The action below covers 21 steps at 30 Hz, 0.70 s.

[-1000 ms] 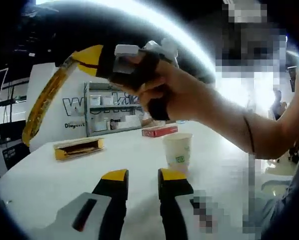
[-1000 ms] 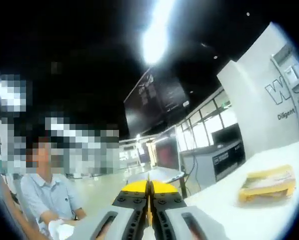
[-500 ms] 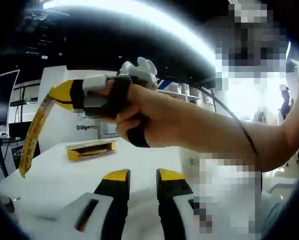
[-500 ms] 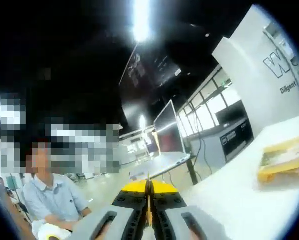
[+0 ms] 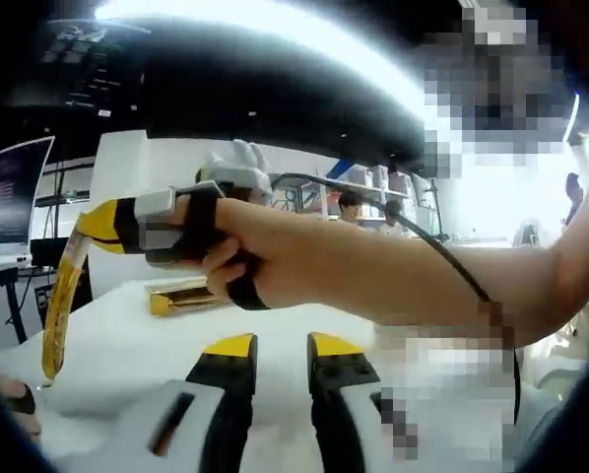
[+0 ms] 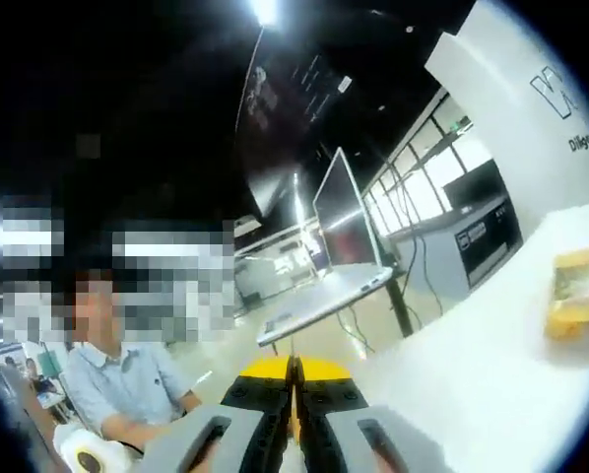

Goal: Tear open the coffee pouch, take out the coffee, and pour the coffee from the pouch into the cup

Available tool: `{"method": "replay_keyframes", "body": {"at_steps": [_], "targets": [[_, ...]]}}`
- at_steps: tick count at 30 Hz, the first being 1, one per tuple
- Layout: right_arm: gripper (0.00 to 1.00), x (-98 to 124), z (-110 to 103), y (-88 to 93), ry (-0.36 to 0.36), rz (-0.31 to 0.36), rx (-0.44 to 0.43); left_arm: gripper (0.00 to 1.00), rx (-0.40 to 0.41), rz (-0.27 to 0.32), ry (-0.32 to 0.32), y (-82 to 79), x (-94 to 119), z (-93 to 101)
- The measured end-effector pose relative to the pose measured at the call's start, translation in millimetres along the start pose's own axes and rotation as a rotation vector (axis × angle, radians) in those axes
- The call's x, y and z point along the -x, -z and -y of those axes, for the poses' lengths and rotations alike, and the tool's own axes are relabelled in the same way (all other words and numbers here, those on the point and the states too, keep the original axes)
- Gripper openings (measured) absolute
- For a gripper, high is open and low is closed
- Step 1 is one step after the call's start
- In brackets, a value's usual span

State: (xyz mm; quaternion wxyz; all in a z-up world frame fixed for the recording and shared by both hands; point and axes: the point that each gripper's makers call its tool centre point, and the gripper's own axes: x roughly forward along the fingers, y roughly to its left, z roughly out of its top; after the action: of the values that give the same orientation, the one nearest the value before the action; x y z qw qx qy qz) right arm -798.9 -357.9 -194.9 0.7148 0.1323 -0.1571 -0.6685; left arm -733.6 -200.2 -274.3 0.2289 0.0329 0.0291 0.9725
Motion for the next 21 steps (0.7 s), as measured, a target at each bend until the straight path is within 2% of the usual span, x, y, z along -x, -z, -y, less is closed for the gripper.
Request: {"method": "replay_keyframes", "body": {"at_steps": [7, 10, 13, 16, 18, 21], "targets": [[0.02, -14.1, 25.7, 5.0, 0.006, -0.019, -0.074, 0.23, -0.011, 0.000, -0.004, 0.5, 0.3, -3.6], [0.03, -19.6, 40.7, 11.8, 0.023, -0.034, -0.122, 0.22, -0.034, 0.002, -0.043, -0.1, 0.6, -9.0], [0.03, -22.6, 45.0, 14.0, 0.032, -0.036, -0.141, 0.22, -0.033, 0.010, -0.055, -4.1, 3.1, -11.5], [0.03, -24.4, 44.5, 18.9, 0.040, -0.044, -0.144, 0.21, -0.042, 0.006, -0.057, -6.2, 5.2, -8.0], [0.03, -26.8, 54.1, 17.4, 0.045, -0.048, -0.142, 0.21, -0.073, 0.006, -0.055, -7.6, 5.7, -3.3], [0.04, -25.4, 57.4, 17.8, 0.059, -0.042, -0.131, 0.21, -0.077, 0.003, -0.048, -9.9, 5.8, -2.4]]}}
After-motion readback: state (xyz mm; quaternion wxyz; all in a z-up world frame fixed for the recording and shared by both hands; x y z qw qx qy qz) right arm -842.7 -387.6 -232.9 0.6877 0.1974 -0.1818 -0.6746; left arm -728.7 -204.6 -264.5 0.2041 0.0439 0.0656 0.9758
